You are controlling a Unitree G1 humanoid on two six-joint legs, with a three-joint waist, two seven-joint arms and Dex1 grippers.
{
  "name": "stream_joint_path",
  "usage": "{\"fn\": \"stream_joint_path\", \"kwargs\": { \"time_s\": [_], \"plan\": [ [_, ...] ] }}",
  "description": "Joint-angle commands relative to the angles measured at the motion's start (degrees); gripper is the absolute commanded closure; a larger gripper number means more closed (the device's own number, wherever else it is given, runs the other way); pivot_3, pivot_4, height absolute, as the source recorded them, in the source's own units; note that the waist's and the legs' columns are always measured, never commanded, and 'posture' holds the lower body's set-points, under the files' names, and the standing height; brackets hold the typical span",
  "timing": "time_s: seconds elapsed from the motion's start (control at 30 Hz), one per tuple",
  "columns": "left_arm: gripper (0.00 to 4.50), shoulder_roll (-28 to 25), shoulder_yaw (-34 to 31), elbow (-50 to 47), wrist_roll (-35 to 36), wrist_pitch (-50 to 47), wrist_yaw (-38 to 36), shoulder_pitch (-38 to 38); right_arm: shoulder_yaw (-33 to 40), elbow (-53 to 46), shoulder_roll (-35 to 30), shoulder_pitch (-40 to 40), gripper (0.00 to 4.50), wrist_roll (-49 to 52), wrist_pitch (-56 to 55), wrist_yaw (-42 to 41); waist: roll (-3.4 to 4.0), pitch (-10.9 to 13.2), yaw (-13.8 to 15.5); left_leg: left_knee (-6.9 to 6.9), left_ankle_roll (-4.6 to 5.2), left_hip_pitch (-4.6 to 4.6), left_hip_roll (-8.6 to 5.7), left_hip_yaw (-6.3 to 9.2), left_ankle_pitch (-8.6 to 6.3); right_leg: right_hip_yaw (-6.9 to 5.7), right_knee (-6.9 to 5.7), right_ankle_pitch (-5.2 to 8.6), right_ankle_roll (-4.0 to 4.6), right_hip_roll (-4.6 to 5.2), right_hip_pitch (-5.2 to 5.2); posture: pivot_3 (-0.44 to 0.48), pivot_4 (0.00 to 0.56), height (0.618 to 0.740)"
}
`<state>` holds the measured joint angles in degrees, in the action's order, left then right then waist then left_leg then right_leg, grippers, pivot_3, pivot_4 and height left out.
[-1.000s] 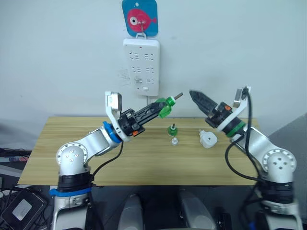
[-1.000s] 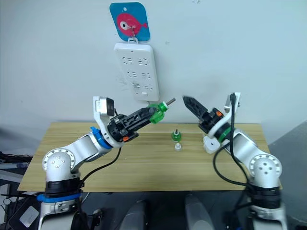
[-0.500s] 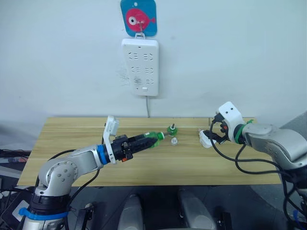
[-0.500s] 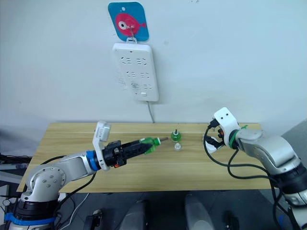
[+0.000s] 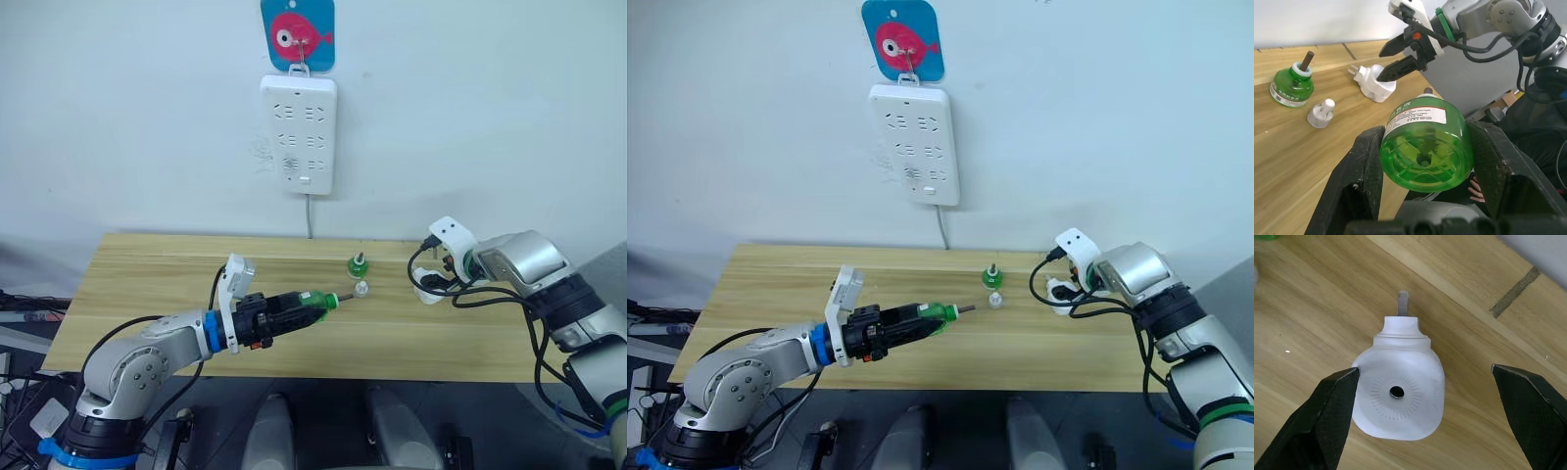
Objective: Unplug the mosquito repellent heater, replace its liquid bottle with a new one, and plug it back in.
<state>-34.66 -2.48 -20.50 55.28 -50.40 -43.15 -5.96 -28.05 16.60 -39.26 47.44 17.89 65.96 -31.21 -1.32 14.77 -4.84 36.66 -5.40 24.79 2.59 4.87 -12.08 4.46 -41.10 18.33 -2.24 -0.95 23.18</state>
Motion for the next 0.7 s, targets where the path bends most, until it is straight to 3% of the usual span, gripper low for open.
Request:
{"fn": "stream_joint_path", "kwargs": {
  "time_s": [0.03, 0.7],
  "plan": [
    [2.17, 0.4, -0.1, -3.0, -0.1, 1.0, -0.7, 0.6, -0.1, 2.7, 1.1, -0.1, 0.00, -2.8, 0.3, -1.4, -0.01, 0.0, 0.0, 0.00, 0.00, 0.00, 0.00, 0.00, 0.00, 0.00, 0.00, 0.00, 0.00, 0.00, 0.00, -0.082, 0.250, 0.725],
    [2.17, 0.1, -0.2, -2.5, -1.5, 1.3, -2.3, 0.3, 3.6, 1.5, 0.6, -0.5, 0.00, -8.5, 0.0, -7.8, 0.01, 0.0, 0.0, -0.01, 0.00, 0.01, -0.02, 0.02, 0.00, -0.05, 0.00, 0.00, -0.01, 0.03, 0.00, -0.100, 0.229, 0.725]
  ]
}}
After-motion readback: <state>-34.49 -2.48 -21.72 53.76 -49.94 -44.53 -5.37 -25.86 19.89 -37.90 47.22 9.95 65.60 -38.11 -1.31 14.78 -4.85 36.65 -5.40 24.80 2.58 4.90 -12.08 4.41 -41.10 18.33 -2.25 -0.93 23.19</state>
